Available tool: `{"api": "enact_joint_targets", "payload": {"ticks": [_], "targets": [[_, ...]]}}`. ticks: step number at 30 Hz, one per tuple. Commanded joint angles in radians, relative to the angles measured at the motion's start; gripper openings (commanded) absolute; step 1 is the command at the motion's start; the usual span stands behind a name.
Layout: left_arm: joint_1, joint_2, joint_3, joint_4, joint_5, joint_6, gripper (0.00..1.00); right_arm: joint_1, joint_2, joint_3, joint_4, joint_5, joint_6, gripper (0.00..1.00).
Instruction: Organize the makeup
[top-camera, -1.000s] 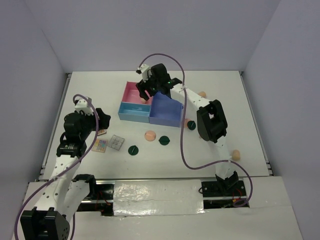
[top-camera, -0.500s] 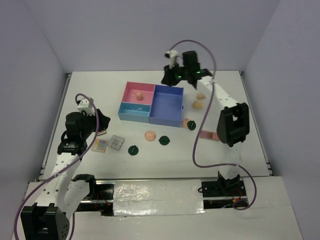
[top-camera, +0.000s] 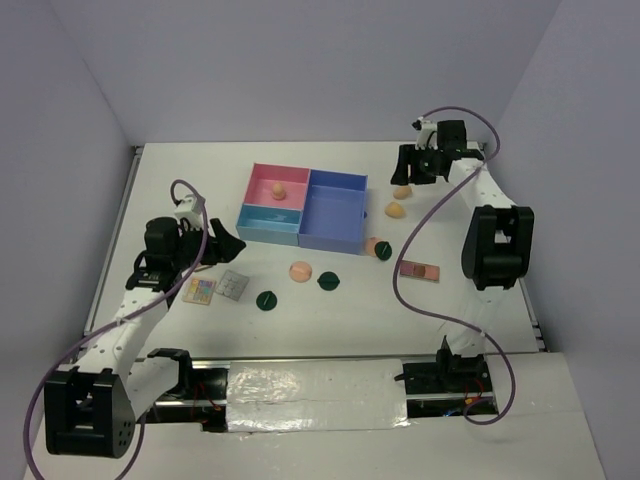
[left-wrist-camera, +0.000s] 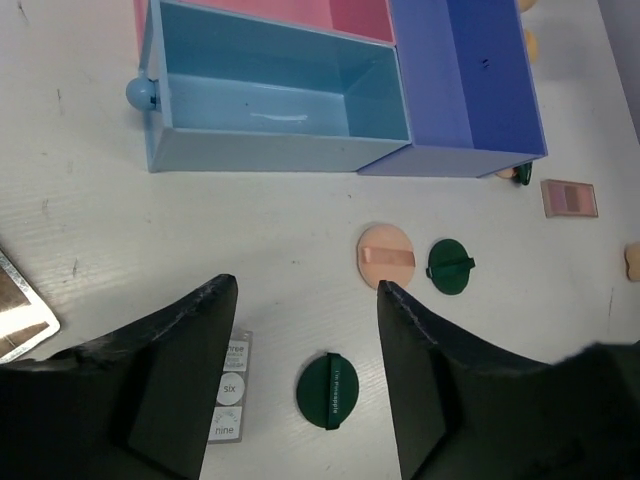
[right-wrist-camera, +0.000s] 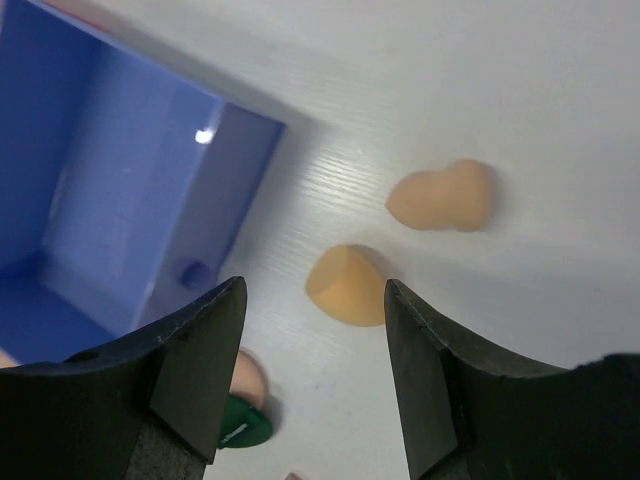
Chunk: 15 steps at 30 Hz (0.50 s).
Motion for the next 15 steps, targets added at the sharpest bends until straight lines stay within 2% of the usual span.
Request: {"api": "enact_joint_targets", "payload": {"ticks": [1,8,15], "targets": [[-0.007,-0.026,0.026,0.055,0.030,0.001,0.71,-0.013,0.065,0.065,-0.079,0.071,0.016,0.65],[-0.019,-0.034,0.020,0.055,0.004,0.000,0.72,-0.016,0.154,0.075,-0.125,0.044,-0.066,0.63],[-0.025,-0.033,0.020,0.055,0.001,0.001,0.72,-0.014,0.188,0.071,-0.125,0.027,-0.076,0.62]]}}
